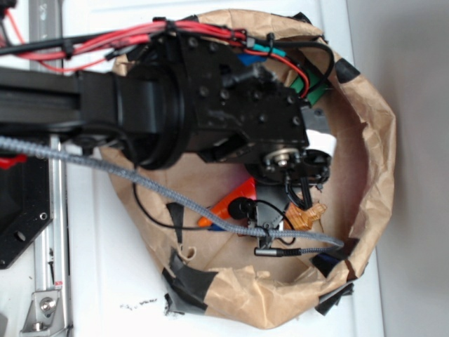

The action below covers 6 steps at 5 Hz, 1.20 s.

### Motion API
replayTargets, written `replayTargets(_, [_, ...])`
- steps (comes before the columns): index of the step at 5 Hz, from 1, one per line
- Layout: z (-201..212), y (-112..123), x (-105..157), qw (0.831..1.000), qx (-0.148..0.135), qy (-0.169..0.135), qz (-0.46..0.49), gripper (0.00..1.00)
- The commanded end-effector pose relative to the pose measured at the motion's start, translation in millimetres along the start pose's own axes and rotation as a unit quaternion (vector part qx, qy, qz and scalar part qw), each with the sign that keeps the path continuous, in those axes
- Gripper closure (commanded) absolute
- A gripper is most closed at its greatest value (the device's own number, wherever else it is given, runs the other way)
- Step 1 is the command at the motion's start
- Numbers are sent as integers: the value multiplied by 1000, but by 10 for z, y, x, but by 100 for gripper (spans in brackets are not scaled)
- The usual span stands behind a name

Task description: Grab the carrot.

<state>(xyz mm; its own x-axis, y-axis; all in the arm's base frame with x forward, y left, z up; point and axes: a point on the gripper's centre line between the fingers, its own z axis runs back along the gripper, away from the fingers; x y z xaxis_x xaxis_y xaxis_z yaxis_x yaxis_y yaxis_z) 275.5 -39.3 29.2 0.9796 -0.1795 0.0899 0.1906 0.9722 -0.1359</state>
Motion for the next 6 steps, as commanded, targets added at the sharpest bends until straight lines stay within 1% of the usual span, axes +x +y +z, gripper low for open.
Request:
replayTargets(1, [-117, -235, -446, 999, 14, 36, -30, 0])
replayTargets(2, [23, -254, -477, 999, 31, 29, 4, 0])
replayTargets(3, [111, -306, -509, 999, 23, 29, 12, 0])
replayTargets(4, [125, -338, -524, 999, 27, 31, 12, 0])
replayTargets(5, [236, -244, -432, 999, 36, 10, 10, 0])
replayTargets(6, [432, -16, -260, 998, 43, -20, 38, 0])
